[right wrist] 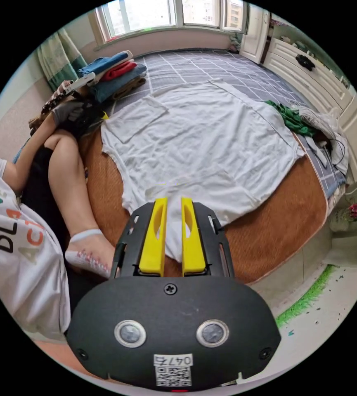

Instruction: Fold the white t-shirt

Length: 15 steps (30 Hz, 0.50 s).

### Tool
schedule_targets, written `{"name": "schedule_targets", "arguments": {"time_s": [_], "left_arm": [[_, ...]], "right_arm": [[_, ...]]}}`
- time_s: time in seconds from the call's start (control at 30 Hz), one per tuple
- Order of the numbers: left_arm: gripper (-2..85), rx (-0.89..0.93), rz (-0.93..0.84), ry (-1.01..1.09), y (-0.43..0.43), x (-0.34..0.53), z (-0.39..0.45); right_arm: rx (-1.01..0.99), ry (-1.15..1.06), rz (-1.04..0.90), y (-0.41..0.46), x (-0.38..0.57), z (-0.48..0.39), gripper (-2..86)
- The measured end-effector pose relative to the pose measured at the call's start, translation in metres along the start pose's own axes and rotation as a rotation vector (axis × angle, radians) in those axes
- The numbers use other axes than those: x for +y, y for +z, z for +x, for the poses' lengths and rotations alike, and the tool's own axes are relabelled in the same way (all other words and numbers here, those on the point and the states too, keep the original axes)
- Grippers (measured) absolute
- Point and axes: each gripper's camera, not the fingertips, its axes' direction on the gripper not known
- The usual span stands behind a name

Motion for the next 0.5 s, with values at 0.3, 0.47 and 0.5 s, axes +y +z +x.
{"name": "schedule_targets", "arguments": {"time_s": [0.3,0.47,0.5], "left_arm": [[11.2,0.163,0.278,0.041,-0.038,0.048,-0.013],[11.0,0.2,0.082,-0.073,0.012,0.047,-0.034],[11.0,0.209,0.082,-0.094,0.015,0.048,-0.039]], "right_arm": [[0.051,0.131,0.162,-0.01,0.118,-0.002,5.0],[0.043,0.098,0.144,0.01,0.137,-0.003,4.9],[0.03,0.096,0.152,0.013,0.142,-0.002,4.9]]}}
